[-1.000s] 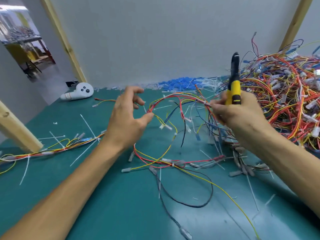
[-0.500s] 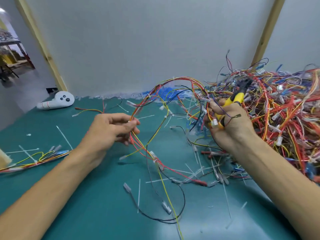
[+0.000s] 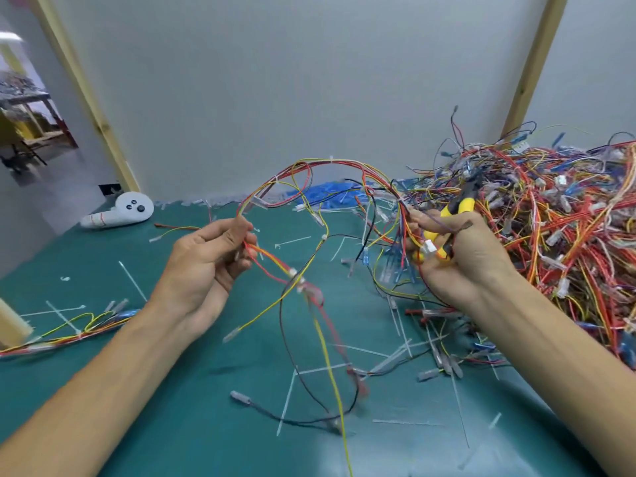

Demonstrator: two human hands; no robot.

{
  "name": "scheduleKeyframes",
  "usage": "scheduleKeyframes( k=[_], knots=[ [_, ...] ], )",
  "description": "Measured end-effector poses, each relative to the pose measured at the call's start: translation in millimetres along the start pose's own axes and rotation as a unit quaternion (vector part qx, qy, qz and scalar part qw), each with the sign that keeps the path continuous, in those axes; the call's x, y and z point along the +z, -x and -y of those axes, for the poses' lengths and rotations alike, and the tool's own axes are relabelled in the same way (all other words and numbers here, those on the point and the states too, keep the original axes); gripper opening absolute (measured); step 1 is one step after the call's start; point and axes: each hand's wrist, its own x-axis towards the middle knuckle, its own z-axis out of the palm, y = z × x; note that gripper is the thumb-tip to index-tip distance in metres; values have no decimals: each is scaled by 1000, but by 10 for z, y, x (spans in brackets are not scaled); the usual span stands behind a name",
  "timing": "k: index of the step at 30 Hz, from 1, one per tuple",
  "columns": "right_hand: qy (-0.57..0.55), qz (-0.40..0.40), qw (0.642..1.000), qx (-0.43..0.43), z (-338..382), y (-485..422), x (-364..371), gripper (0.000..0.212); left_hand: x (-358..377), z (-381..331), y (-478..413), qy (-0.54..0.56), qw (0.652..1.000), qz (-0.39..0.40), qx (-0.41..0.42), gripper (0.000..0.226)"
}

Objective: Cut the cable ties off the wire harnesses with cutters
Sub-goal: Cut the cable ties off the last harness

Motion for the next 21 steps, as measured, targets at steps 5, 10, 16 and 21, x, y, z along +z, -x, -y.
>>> scheduleKeyframes(
  k=[5,10,16,21],
  knots=[
    [10,43,999,9,-21,25,4,40,16,-67,7,61,998,16,8,21],
    [-19,25,999,22,-37,73,55,26,35,-77,36,82,996,31,18,25],
    [170,74,982,-16,-87,60,62,26,35,-78,18,125,991,12,44,16],
    [330,154,930,-44,-163,104,100,27,47,-31,18,127,991,-22,48,13]
  ],
)
